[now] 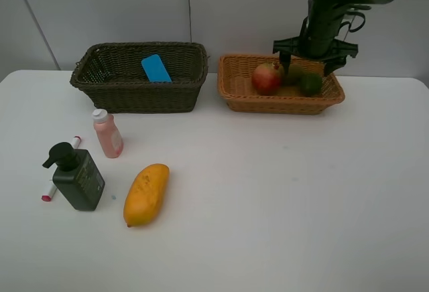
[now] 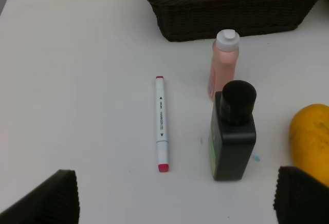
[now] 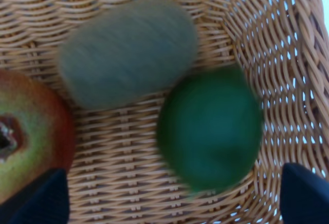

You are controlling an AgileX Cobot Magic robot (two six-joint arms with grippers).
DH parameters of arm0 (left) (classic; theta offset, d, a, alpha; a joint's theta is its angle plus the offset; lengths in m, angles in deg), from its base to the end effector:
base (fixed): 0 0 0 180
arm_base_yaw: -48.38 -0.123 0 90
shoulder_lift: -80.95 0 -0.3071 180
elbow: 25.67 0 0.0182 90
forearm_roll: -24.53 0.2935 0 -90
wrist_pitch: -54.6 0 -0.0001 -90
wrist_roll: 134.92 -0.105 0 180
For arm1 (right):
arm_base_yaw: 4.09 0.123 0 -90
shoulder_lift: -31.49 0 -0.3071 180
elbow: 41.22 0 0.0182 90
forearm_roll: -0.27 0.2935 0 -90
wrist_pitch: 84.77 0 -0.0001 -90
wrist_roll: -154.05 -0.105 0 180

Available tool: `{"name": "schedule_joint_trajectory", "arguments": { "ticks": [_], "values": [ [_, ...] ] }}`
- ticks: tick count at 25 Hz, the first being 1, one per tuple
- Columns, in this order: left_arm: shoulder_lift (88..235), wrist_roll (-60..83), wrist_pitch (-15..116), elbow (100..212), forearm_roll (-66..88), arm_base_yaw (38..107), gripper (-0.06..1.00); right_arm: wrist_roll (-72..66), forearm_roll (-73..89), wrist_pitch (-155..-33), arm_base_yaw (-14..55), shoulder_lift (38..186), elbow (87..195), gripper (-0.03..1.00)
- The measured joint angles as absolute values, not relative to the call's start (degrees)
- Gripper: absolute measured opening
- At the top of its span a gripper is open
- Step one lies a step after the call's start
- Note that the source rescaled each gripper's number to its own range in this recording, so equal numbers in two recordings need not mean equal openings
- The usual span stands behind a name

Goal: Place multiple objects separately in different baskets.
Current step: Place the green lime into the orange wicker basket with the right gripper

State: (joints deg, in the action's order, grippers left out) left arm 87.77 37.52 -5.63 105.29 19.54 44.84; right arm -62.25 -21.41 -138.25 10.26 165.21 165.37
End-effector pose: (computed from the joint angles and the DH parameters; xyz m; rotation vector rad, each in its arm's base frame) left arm 0.0223 -0.0066 0.2933 0.0749 2.0218 0.0187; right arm 0.5257 0.1023 0.1825 0.2791 2.6715 -0.2237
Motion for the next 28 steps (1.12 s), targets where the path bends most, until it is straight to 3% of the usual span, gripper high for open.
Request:
{"name": "schedule_joint_trajectory", "arguments": {
  "ticks": [17,28],
  "values": [
    [87.77,37.52,-5.63,105.29,19.54,44.84,1.0,-60.37,-19.39,-139.92,10.58,164.82,165.37,1.0],
    [87.77,37.52,-5.63,105.29,19.54,44.84,1.0,-59.11,-16.33,-146.18,16.85,158.09,165.37,1.0]
  ]
}}
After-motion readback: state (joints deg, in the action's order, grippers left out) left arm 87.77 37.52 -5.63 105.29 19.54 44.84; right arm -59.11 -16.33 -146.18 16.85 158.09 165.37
